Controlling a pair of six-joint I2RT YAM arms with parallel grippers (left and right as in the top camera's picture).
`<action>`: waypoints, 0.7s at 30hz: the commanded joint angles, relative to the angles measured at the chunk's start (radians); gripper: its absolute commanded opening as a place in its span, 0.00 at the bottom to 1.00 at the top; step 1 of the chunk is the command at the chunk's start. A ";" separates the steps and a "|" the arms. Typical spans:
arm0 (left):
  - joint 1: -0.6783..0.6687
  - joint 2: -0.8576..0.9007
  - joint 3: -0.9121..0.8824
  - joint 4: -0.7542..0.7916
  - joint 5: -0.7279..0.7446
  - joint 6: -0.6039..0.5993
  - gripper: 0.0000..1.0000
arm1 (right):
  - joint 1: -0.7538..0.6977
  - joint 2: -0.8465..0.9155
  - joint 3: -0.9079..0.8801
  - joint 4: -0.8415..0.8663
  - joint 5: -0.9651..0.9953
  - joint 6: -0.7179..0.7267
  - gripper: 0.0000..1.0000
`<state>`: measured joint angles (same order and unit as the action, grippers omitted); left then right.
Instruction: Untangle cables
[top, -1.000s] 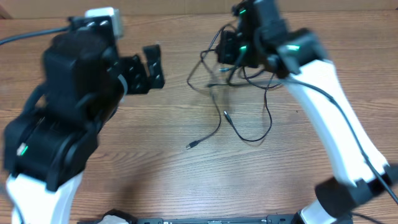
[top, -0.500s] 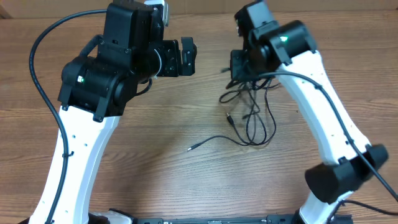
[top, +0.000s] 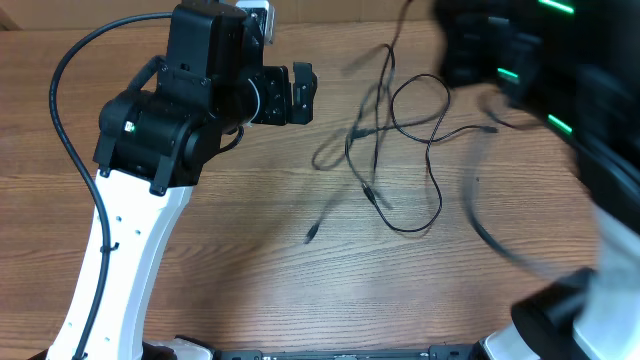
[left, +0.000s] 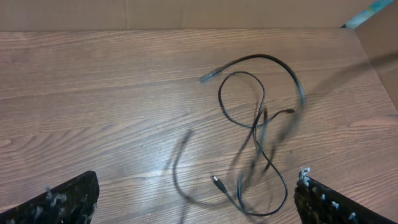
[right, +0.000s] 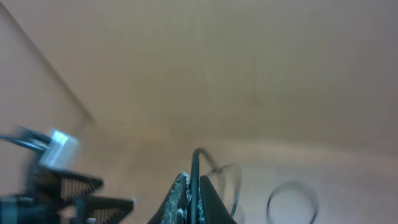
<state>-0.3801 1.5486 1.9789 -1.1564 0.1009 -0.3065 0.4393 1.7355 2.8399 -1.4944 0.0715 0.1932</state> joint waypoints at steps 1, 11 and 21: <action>0.002 -0.011 0.006 -0.010 -0.008 0.023 1.00 | -0.025 0.002 0.072 0.000 0.077 -0.103 0.04; 0.002 -0.011 0.006 -0.056 -0.008 0.023 1.00 | -0.082 0.002 0.074 0.053 0.536 -0.116 0.04; 0.002 0.006 0.005 -0.126 -0.068 0.024 1.00 | -0.172 -0.132 0.074 0.371 0.649 -0.255 0.04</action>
<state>-0.3801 1.5486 1.9789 -1.2755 0.0731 -0.3046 0.2684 1.7042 2.8964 -1.1835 0.6621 0.0051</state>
